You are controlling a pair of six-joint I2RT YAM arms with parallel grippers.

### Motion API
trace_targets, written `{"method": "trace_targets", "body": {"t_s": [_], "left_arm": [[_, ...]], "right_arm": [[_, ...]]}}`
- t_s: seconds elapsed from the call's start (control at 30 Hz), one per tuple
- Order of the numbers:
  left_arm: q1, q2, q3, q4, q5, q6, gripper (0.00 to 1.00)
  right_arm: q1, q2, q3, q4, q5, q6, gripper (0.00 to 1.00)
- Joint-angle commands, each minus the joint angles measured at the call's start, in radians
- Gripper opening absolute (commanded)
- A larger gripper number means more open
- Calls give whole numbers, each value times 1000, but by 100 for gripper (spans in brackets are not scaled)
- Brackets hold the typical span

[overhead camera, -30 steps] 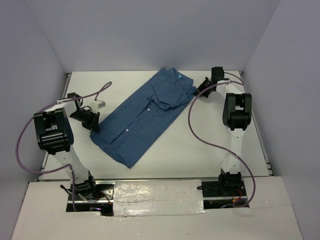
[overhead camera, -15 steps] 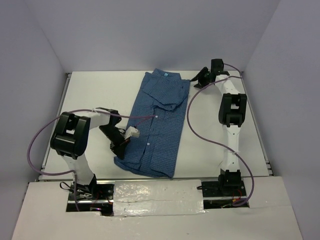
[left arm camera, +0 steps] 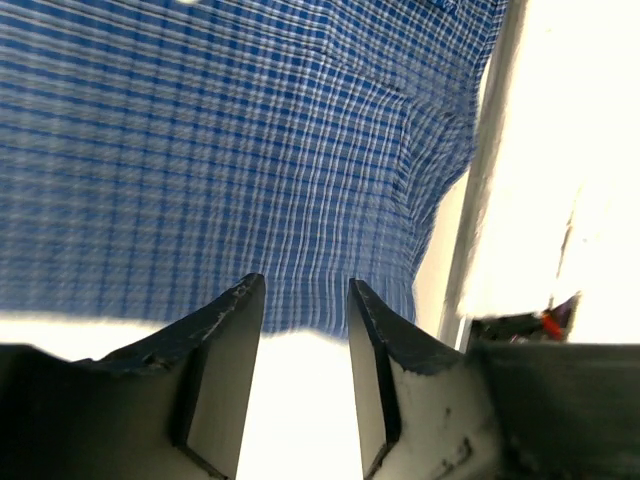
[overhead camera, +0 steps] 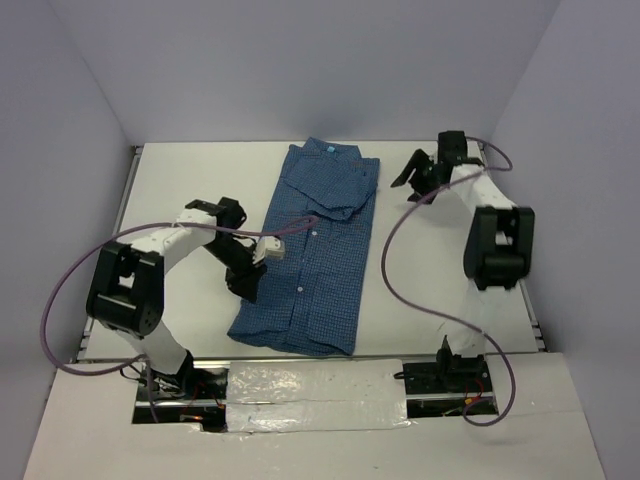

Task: Fold and stack the long sleeve shirts
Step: Fold the shirt

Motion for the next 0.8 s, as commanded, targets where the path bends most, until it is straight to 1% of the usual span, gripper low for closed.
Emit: {"method": "trace_targets", "body": {"t_s": [0.0,0.07,0.1,0.17,0.23,0.3,0.37,0.43,0.5,0.53,0.6,0.63,0.67,0.73,0.77], "left_arm": [[15,-98,51,-122,-47,104,52],[41,-138,57,-150,-87,129,53],[53,-147,60,-159,-117,172,53],[96,-176,73,-141,-157,195,53],[133,-196,96,-109,-159,200,53],[139,-255,99,-51,-158,236,52],[138,-343,67,10,-141,321,52],[138,-422,39,32,-126,402,51],[138,-468,-10,35,-98,445,52],[138,-480,-27,29,-86,492,53],[135,-505,-70,2,-50,534,54],[132,-512,-96,-4,-37,539,54],[130,-519,-110,-11,-24,543,54],[126,-546,-140,-30,8,577,55],[118,-555,-169,-29,14,576,56]], "right_arm": [[84,-304,-335,99,9,-61,71],[147,-425,-470,148,27,-37,70],[173,-456,-580,169,30,-25,70],[246,-496,-694,229,3,21,70],[283,-493,-735,252,-13,64,70],[340,-484,-777,279,1,84,69],[398,-479,-798,297,7,100,69],[437,-469,-815,311,10,110,69],[449,-450,-844,346,6,121,67],[449,-441,-854,366,-16,132,66],[449,-416,-871,406,-22,141,55],[446,-406,-869,410,-10,140,52],[441,-396,-868,412,-8,138,41],[428,-364,-860,418,-23,131,30],[411,-357,-860,423,-45,124,23]]}}
